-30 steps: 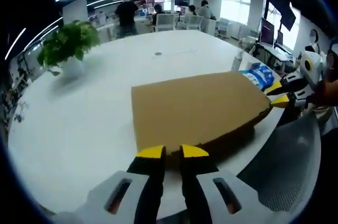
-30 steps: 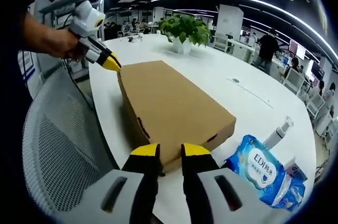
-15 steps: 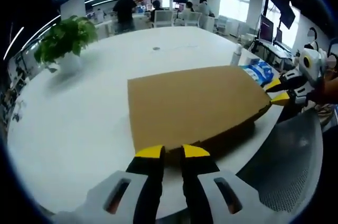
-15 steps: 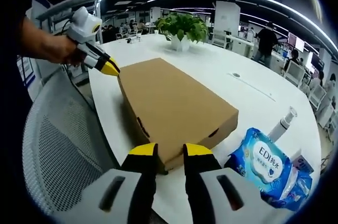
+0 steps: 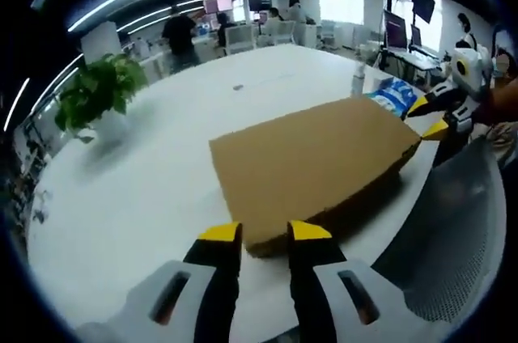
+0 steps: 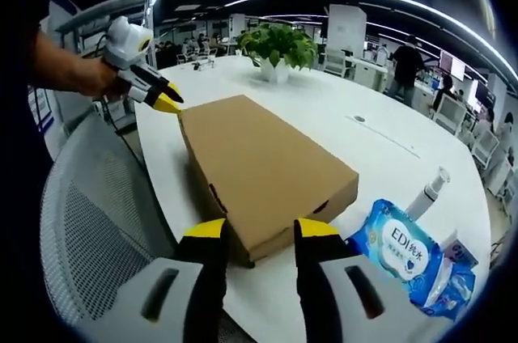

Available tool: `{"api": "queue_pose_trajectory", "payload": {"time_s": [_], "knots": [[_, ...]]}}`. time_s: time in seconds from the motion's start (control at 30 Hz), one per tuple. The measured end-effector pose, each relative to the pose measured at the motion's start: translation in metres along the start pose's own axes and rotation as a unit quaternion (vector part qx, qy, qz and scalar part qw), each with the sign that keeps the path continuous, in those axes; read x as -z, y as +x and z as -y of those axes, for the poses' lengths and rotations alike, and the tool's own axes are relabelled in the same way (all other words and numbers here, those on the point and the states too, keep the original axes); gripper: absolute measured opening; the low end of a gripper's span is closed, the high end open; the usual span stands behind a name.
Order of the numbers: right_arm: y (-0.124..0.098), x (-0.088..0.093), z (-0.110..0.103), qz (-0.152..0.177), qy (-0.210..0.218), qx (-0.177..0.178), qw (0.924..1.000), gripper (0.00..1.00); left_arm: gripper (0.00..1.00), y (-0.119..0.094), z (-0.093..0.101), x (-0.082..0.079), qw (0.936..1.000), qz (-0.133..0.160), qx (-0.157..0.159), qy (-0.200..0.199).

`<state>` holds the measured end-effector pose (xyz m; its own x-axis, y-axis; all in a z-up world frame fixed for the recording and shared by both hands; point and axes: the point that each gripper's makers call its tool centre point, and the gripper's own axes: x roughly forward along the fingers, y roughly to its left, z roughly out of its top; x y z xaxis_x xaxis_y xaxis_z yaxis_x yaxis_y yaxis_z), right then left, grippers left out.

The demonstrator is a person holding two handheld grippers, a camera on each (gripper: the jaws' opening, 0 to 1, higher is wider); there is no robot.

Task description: Operate the shoe box by opening the lid, removing the specified soft item, and placing it in the target area until the item is outside and the box remains undamaged.

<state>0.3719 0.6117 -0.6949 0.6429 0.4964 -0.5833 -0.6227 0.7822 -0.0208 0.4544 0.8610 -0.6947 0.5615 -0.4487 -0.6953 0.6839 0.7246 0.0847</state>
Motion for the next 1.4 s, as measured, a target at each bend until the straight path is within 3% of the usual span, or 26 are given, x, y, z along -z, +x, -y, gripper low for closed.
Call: {"api": "queue_pose_trajectory", "payload": {"time_s": [0.37, 0.7, 1.4], "knots": [[0.007, 0.016, -0.007, -0.024, -0.003, -0.010, 0.9997, 0.31, 0.23, 0.011, 0.001, 0.018, 0.9995, -0.026, 0.012, 0.010], [0.014, 0.023, 0.001, -0.039, -0.003, 0.004, 0.9992, 0.22, 0.23, 0.017, 0.003, 0.018, 0.9992, -0.036, 0.017, 0.006], [0.020, 0.020, 0.045, -0.044, 0.001, 0.029, 0.9986, 0.24, 0.26, 0.034, 0.017, 0.000, 0.9991, -0.033, 0.026, 0.003]]}}
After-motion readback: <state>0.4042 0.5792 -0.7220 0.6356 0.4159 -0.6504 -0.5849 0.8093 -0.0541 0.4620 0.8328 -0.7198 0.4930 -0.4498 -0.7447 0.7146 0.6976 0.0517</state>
